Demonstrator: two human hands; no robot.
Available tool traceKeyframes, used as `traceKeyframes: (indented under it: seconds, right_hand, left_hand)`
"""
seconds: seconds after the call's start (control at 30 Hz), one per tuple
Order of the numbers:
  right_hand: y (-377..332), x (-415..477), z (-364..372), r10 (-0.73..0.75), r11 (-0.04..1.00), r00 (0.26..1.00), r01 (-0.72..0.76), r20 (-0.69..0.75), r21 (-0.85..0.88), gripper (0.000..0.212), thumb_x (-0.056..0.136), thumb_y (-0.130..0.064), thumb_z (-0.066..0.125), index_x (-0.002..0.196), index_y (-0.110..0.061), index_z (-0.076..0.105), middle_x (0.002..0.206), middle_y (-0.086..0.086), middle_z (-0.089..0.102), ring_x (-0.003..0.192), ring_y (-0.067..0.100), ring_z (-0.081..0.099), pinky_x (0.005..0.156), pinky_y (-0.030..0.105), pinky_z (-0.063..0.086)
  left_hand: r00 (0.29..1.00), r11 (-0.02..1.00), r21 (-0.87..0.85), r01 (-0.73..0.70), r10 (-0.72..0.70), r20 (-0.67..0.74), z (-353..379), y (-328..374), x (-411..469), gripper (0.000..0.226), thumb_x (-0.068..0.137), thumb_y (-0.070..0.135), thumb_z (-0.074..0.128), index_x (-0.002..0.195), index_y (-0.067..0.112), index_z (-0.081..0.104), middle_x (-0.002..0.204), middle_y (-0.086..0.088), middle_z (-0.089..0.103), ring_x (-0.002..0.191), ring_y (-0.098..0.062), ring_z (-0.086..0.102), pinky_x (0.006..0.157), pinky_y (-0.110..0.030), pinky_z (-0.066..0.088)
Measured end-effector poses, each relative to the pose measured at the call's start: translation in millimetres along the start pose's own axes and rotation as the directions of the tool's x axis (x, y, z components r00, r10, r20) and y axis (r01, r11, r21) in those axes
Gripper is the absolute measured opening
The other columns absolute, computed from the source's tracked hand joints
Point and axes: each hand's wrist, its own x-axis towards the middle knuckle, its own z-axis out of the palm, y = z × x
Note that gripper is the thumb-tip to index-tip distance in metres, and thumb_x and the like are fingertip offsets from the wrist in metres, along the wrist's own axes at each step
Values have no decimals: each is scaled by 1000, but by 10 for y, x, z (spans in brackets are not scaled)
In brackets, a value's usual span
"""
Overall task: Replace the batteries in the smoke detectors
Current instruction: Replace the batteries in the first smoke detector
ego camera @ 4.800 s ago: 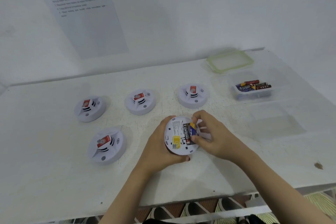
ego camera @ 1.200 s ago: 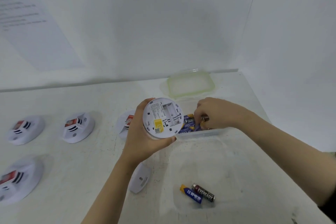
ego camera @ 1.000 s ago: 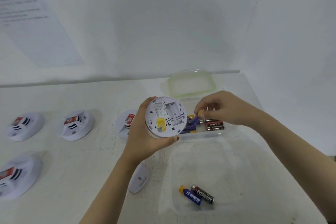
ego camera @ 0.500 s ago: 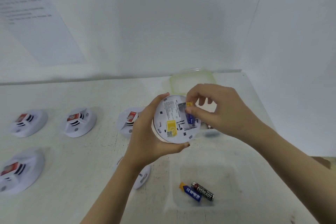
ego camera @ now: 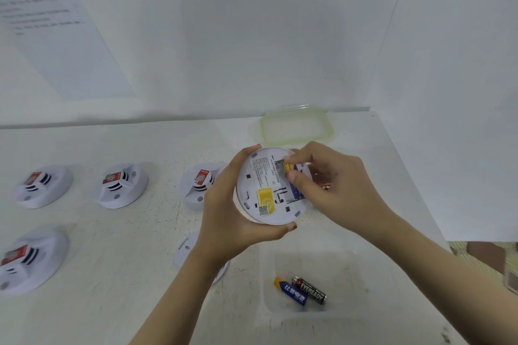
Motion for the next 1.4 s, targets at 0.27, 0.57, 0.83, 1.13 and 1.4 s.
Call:
traceKeyframes:
  seconds: [0.27,0.57,0.83,1.13,1.4]
  right_hand:
    - [44,-20,40,-118,990,991,112,-68,-82,9,83,-10,59,87,-8,67,82,-29,61,68,12,63,53,29,52]
    - [182,142,-49,170,950,967,-212,187,228,35,94,-4,50,114,-30,63,110,-2,69,89,8,68,75,18,52]
    - [433,474,-11,528,784,728,-219,438,-581,21,86,-17,62,101,-25,73,85,-17,59,81,6,56,66,13,43]
    - [480,643,177,490,750,703,-40,515,-660,9,78,-19,71,87,-19,71,83,-15,56,75,7,56,57,17,40]
    - [529,590,143,464,783,704,-41,538,-621,17,83,-17,65,97,-22,72,86,-18,55,89,10,58,78,23,46]
  left_hand:
    - [999,999,-7,-33,33,-13,-14,25,-9,93,49,47,83,129,19,45,124,34,51,113,5,54,93,-12,43]
    - [995,995,46,89,-86,-58,-239,-163,-29,96,51,45,85,132,12,46,127,25,53,119,-1,53,93,-14,46]
    - [977,978,53,202,-198,-72,-333,-281,-135,100,48,48,84,134,14,45,131,14,54,120,1,52,94,-16,47]
    - [974,973,70,219,-215,-67,-291,-362,-163,99,47,49,84,134,30,41,128,23,52,119,1,51,95,-14,46]
    - [980,978,53,200,-199,-24,-227,-379,-148,95,50,47,82,133,26,42,125,33,50,117,6,51,90,-7,43]
